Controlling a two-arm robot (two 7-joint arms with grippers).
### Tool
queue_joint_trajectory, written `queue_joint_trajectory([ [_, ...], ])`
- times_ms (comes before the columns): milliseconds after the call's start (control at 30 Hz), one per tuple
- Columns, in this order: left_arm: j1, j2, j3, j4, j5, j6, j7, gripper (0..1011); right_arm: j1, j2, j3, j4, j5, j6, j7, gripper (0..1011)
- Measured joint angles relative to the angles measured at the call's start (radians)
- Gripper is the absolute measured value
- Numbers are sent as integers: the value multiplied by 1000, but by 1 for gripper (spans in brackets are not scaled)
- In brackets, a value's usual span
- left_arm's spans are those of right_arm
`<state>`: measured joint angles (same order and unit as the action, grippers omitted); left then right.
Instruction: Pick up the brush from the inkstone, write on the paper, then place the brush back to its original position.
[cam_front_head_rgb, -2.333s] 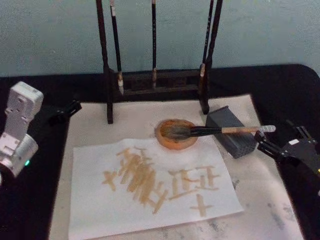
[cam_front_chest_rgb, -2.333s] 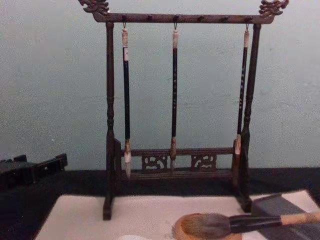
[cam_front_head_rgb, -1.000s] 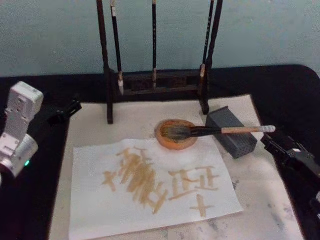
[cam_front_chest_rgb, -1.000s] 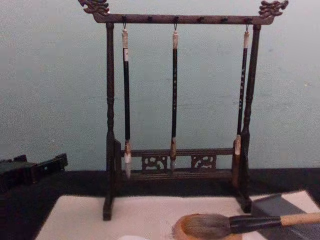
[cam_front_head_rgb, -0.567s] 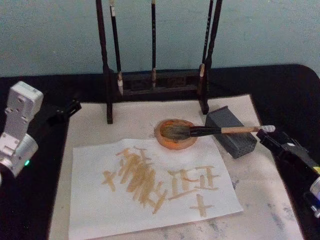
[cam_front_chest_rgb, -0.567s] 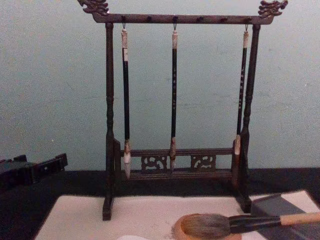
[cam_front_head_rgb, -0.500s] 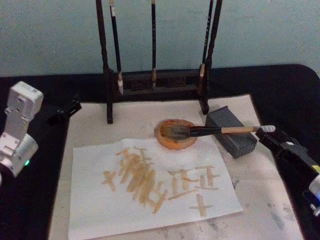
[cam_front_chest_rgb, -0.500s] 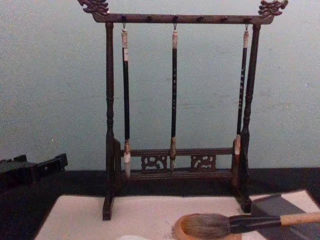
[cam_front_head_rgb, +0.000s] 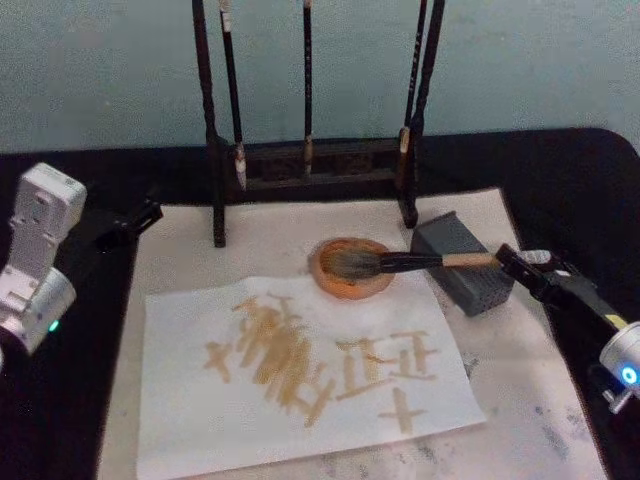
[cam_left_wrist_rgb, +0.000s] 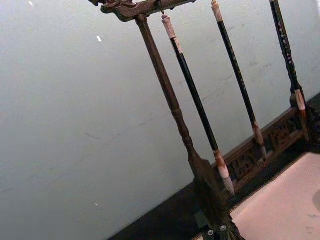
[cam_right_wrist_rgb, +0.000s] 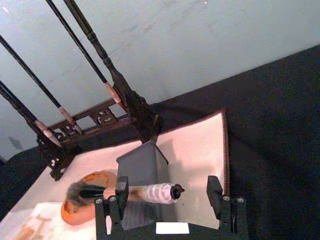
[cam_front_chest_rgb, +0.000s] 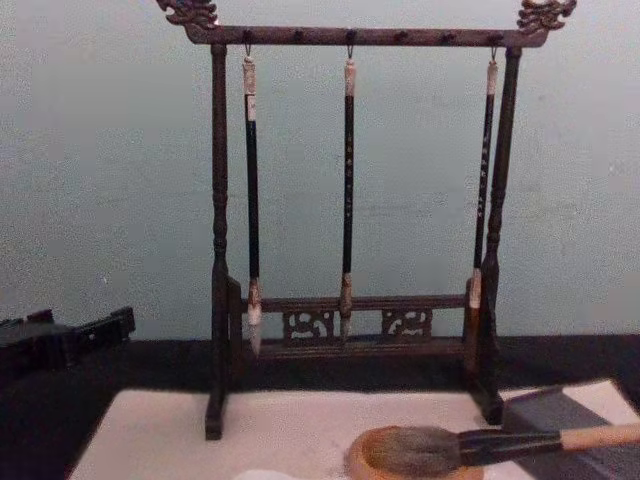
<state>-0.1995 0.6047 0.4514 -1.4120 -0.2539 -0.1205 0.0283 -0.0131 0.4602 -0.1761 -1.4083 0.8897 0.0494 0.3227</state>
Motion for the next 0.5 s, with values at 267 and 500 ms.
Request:
queue_joint_trajectory([
  [267, 0, 0, 0, 0, 0, 0, 0, 1002, 43, -10, -18, 40, -6, 6, 8, 1008],
  [500, 0, 0, 0, 0, 0, 0, 0, 1002, 77, -15, -31, 70, -11, 15, 14, 1008],
])
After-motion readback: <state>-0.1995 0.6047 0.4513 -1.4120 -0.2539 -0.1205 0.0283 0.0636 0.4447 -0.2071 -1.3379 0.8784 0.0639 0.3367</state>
